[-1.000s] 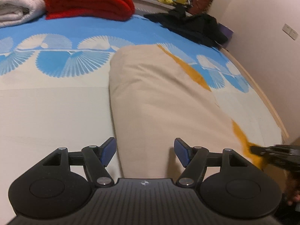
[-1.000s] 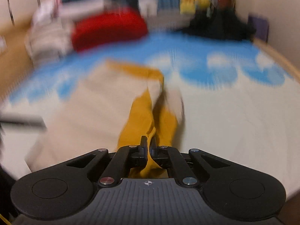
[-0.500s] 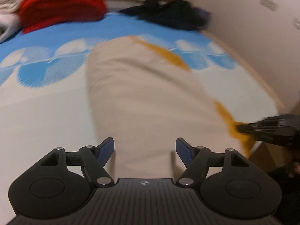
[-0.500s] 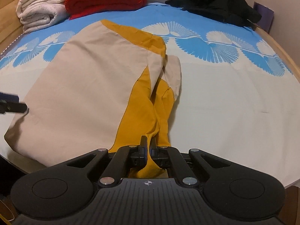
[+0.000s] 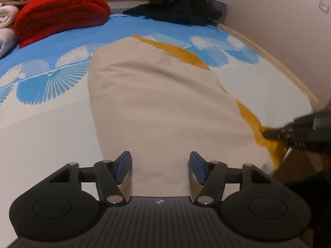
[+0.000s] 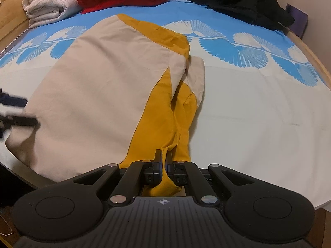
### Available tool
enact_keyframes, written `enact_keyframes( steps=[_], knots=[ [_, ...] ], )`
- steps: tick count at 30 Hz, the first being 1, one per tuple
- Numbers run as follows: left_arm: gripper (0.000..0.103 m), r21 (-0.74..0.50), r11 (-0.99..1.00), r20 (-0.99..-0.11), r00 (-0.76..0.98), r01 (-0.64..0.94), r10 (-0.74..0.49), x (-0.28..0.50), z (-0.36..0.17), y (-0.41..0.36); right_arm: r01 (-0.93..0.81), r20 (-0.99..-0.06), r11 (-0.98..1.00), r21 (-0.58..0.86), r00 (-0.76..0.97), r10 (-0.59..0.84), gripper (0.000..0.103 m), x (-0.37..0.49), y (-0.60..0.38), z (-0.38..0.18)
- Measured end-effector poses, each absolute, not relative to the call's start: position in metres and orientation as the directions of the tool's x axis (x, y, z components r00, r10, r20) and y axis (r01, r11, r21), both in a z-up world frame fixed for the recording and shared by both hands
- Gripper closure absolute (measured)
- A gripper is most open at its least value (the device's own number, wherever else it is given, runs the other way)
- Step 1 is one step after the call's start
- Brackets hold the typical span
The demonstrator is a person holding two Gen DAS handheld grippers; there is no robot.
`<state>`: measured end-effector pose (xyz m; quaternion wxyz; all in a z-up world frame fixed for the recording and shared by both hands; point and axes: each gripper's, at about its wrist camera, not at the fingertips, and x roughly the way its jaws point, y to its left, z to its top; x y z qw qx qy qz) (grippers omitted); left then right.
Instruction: Fold large clothes
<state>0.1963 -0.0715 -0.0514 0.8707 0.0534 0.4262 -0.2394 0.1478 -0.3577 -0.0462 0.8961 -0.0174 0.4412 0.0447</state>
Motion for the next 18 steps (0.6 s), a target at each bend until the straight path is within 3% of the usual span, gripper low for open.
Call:
enact_keyframes(
  steps=[4, 7, 12, 14, 16, 18],
  knots=[
    [0.030, -0.050, 0.902, -0.851, 0.455, 0.429, -0.264, 0.203, -0.075, -0.076, -0.106, -0.798, 0.994, 0.007, 0.598, 0.070, 0.101, 0.150, -0.355, -0.046],
    [0.029, -0.075, 0.906, -0.840, 0.462, 0.418, -0.283, 0.201, -0.071, -0.073, -0.097, -0.789, 0.995, 0.024, 0.610, 0.079, 0.099, 0.151, -0.357, -0.043],
    [0.031, -0.149, 0.924, -0.794, 0.515, 0.353, -0.324, 0.204, -0.055, -0.062, -0.029, -0.671, 0.995, 0.092, 0.737, 0.083, 0.092, 0.152, -0.370, -0.020],
    [0.031, -0.174, 0.932, -0.769, 0.548, 0.318, -0.331, 0.206, -0.048, -0.057, -0.006, -0.642, 0.992, 0.124, 0.762, 0.085, 0.088, 0.159, -0.375, -0.016],
    [0.031, -0.202, 0.937, -0.761, 0.556, 0.287, -0.334, 0.217, -0.044, -0.055, 0.026, -0.626, 0.983, 0.184, 0.773, 0.097, 0.074, 0.170, -0.384, -0.016],
    [0.031, -0.217, 0.941, -0.773, 0.543, 0.260, -0.328, 0.222, -0.045, -0.052, 0.067, -0.636, 0.966, 0.250, 0.764, 0.112, 0.069, 0.186, -0.390, -0.020]
  ],
)
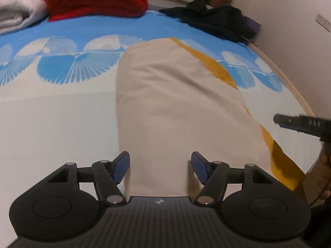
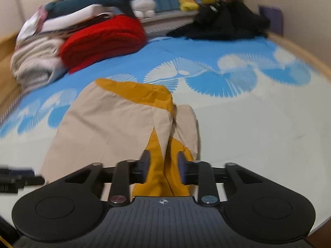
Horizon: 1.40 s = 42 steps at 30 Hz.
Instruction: Fold large clothes
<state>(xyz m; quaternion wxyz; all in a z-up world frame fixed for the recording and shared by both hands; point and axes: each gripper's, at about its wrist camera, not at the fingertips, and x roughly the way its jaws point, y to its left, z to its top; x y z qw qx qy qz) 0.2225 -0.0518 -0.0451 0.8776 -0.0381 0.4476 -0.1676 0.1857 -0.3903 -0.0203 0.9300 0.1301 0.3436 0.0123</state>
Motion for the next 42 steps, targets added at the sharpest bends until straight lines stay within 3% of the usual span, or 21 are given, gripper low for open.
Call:
enact_keyframes(
  steps=[2, 4, 15, 17, 18, 20, 23, 24, 28, 31, 34, 37, 40, 42],
  knots=[
    [0.031, -0.213, 0.946, -0.794, 0.521, 0.244, -0.313, 0.226, -0.049, -0.052, 0.094, -0.640, 0.942, 0.321, 0.755, 0.143, 0.067, 0.205, -0.396, -0.023],
    [0.031, -0.198, 0.949, -0.803, 0.515, 0.244, -0.300, 0.227, -0.050, -0.053, 0.114, -0.638, 0.924, 0.364, 0.753, 0.159, 0.057, 0.222, -0.396, -0.027],
    [0.031, -0.193, 0.951, -0.811, 0.507, 0.240, -0.292, 0.235, -0.059, -0.055, 0.252, -0.738, 0.882, 0.399, 0.659, 0.146, 0.057, 0.307, -0.396, -0.079],
    [0.031, -0.193, 0.951, -0.810, 0.507, 0.241, -0.293, 0.236, -0.059, -0.056, 0.243, -0.721, 0.880, 0.408, 0.678, 0.147, 0.069, 0.310, -0.395, -0.078],
    [0.031, -0.195, 0.951, -0.809, 0.509, 0.238, -0.293, 0.236, -0.059, -0.055, 0.227, -0.704, 0.882, 0.413, 0.694, 0.151, 0.096, 0.311, -0.394, -0.074],
    [0.031, -0.203, 0.952, -0.808, 0.510, 0.231, -0.296, 0.238, -0.059, -0.054, 0.188, -0.647, 0.892, 0.412, 0.750, 0.141, 0.103, 0.307, -0.392, -0.061],
    [0.029, -0.242, 0.942, -0.796, 0.508, 0.234, -0.330, 0.238, -0.057, -0.054, 0.144, -0.512, 0.865, 0.481, 0.847, 0.144, 0.103, 0.292, -0.402, -0.038],
    [0.028, -0.246, 0.939, -0.795, 0.505, 0.240, -0.337, 0.238, -0.057, -0.056, 0.180, -0.522, 0.866, 0.467, 0.846, 0.106, 0.103, 0.291, -0.407, -0.038],
    [0.027, -0.222, 0.933, -0.815, 0.471, 0.284, -0.337, 0.232, -0.060, -0.065, 0.352, -0.704, 0.886, 0.301, 0.709, -0.042, 0.102, 0.299, -0.413, -0.066],
    [0.027, -0.244, 0.931, -0.816, 0.461, 0.270, -0.348, 0.232, -0.059, -0.058, 0.342, -0.707, 0.883, 0.321, 0.707, -0.017, 0.095, 0.296, -0.415, -0.069],
    [0.027, -0.316, 0.918, -0.802, 0.449, 0.240, -0.394, 0.233, -0.055, -0.043, 0.321, -0.670, 0.875, 0.363, 0.742, 0.006, 0.094, 0.286, -0.420, -0.059],
    [0.025, -0.277, 0.921, -0.859, 0.359, 0.274, -0.365, 0.234, -0.068, -0.052, 0.270, -0.647, 0.843, 0.465, 0.754, 0.116, 0.092, 0.278, -0.430, -0.057],
    [0.023, -0.247, 0.912, -0.865, 0.350, 0.328, -0.360, 0.232, -0.067, -0.062, 0.225, -0.732, 0.867, 0.444, 0.649, 0.206, 0.089, 0.280, -0.428, -0.072],
    [0.024, -0.282, 0.911, -0.840, 0.382, 0.300, -0.386, 0.237, -0.060, -0.058, 0.212, -0.808, 0.913, 0.349, 0.562, 0.178, 0.087, 0.280, -0.422, -0.085]
  ],
)
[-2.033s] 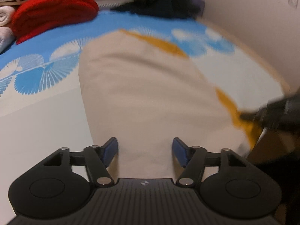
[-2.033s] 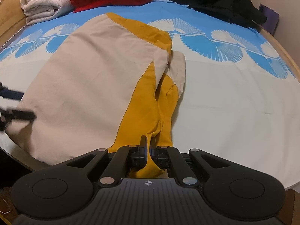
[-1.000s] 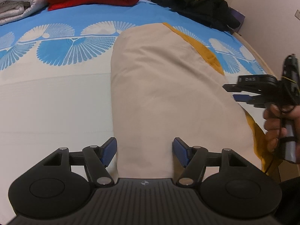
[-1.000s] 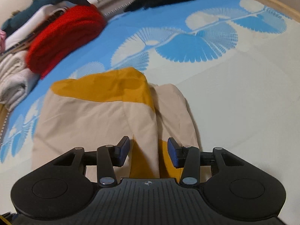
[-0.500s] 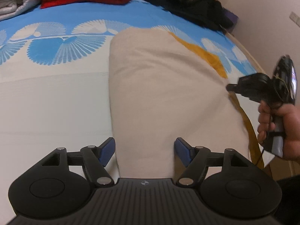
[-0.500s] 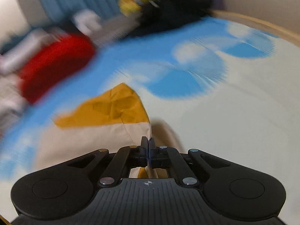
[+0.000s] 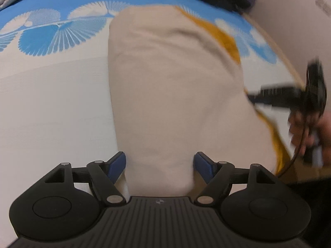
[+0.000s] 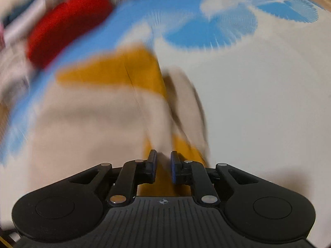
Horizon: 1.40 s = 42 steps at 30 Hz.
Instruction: Fold large clothes
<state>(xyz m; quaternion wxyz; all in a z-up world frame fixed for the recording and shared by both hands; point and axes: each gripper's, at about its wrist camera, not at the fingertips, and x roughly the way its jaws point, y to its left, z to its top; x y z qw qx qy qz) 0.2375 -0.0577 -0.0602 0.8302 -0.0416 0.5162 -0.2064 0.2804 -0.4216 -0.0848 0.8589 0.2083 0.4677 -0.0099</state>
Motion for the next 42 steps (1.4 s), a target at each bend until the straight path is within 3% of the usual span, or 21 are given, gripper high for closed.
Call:
enact_keyframes(
  steps=[8, 11, 13, 17, 24, 26, 28, 30, 32, 38, 42],
  knots=[
    [0.023, -0.480, 0.877, -0.790, 0.418, 0.032, -0.448, 0.303, -0.075, -0.020, 0.225, -0.777, 0.869, 0.441, 0.580, 0.244, 0.083, 0.272, -0.437, -0.086],
    [0.018, -0.549, 0.835, -0.776, 0.394, -0.035, -0.493, 0.325, -0.091, -0.018, 0.200, -0.750, 0.851, 0.486, 0.595, 0.289, 0.065, 0.270, -0.436, -0.084],
    [0.017, -0.589, 0.806, -0.760, 0.382, -0.062, -0.526, 0.339, -0.102, -0.017, 0.166, -0.743, 0.843, 0.511, 0.579, 0.336, 0.042, 0.270, -0.433, -0.084],
    [0.008, -0.619, 0.782, -0.744, 0.375, -0.073, -0.553, 0.358, -0.120, -0.027, 0.175, -0.797, 0.878, 0.446, 0.523, 0.301, 0.042, 0.270, -0.428, -0.094],
    [0.006, -0.666, 0.744, -0.700, 0.390, -0.056, -0.598, 0.385, -0.143, -0.040, 0.182, -0.805, 0.883, 0.433, 0.518, 0.288, 0.042, 0.271, -0.424, -0.098],
    [0.014, -0.652, 0.757, -0.700, 0.409, -0.032, -0.586, 0.389, -0.141, -0.045, 0.171, -0.808, 0.894, 0.414, 0.522, 0.274, 0.045, 0.272, -0.419, -0.097],
    [0.027, -0.628, 0.778, -0.706, 0.424, -0.005, -0.567, 0.391, -0.135, -0.051, 0.154, -0.799, 0.896, 0.417, 0.532, 0.281, 0.065, 0.271, -0.418, -0.094],
    [0.054, -0.599, 0.800, -0.703, 0.454, 0.037, -0.547, 0.391, -0.124, -0.055, 0.130, -0.783, 0.895, 0.426, 0.549, 0.293, 0.082, 0.274, -0.414, -0.091],
    [0.065, -0.574, 0.816, -0.688, 0.496, 0.077, -0.530, 0.390, -0.108, -0.059, 0.108, -0.775, 0.901, 0.419, 0.560, 0.293, 0.094, 0.277, -0.407, -0.089],
    [0.067, -0.482, 0.856, -0.629, 0.605, 0.189, -0.488, 0.397, -0.056, -0.051, 0.108, -0.728, 0.900, 0.423, 0.632, 0.267, 0.099, 0.293, -0.384, -0.079],
    [0.065, -0.435, 0.882, -0.608, 0.664, 0.180, -0.435, 0.413, -0.034, -0.010, 0.075, -0.653, 0.885, 0.459, 0.704, 0.279, 0.100, 0.314, -0.361, -0.066]
  ],
)
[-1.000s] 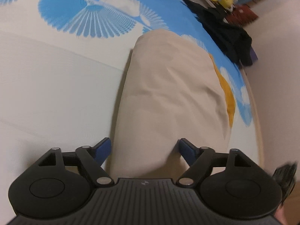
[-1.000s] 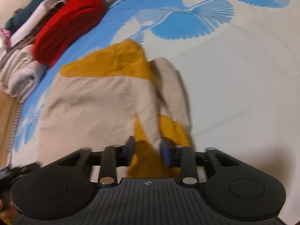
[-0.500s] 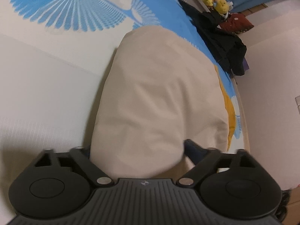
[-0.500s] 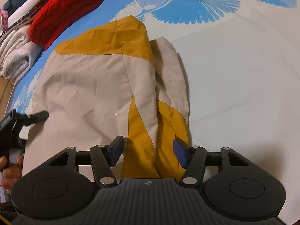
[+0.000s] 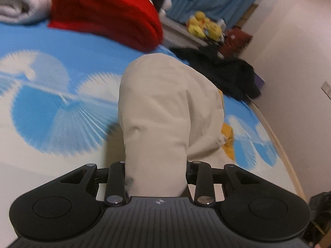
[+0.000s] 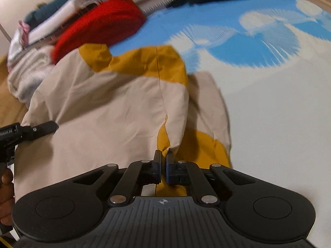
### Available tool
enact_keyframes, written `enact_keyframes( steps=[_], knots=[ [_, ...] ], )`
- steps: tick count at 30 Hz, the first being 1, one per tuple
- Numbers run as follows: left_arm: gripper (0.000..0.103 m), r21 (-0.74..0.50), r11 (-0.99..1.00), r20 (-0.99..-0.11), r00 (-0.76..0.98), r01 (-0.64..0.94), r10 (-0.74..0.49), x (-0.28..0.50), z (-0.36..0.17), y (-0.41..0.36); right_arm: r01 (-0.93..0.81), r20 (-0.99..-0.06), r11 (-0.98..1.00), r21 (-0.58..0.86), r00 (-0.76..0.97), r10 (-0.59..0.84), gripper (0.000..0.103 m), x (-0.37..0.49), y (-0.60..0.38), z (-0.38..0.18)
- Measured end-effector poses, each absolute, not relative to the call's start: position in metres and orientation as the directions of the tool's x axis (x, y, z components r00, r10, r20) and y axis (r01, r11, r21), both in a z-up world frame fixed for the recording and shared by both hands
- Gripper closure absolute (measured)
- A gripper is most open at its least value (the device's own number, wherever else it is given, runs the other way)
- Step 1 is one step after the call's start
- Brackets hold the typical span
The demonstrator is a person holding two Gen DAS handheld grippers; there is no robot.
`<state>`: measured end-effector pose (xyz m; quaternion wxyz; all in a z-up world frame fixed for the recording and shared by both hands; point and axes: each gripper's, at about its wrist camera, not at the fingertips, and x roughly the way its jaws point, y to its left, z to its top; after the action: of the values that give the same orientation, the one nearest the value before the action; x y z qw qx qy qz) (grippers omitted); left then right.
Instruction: Fold large clothes
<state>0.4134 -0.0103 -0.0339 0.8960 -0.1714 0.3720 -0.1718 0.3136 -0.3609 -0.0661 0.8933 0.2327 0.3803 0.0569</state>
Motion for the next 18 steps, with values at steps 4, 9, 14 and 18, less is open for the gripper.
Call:
enact_keyframes(
  steps=[4, 9, 14, 18],
  knots=[
    [0.043, -0.384, 0.913, -0.624, 0.692, 0.134, -0.364, 0.442, -0.034, 0.035, -0.013, -0.547, 0.865, 0.501, 0.770, 0.328, 0.101, 0.333, -0.332, -0.047],
    [0.031, -0.380, 0.923, -0.678, 0.695, -0.051, -0.240, 0.456, -0.043, 0.095, -0.050, -0.544, 0.910, 0.411, 0.788, 0.290, 0.101, 0.357, -0.295, -0.042],
    [0.031, -0.423, 0.905, -0.730, 0.577, 0.038, -0.365, 0.445, -0.042, 0.098, 0.005, -0.603, 0.938, 0.347, 0.767, 0.219, 0.100, 0.376, -0.278, -0.055],
    [0.025, -0.246, 0.954, -0.842, 0.450, 0.172, -0.298, 0.419, -0.069, 0.074, 0.042, -0.631, 0.925, 0.378, 0.743, 0.224, 0.090, 0.374, -0.279, -0.060]
  ],
)
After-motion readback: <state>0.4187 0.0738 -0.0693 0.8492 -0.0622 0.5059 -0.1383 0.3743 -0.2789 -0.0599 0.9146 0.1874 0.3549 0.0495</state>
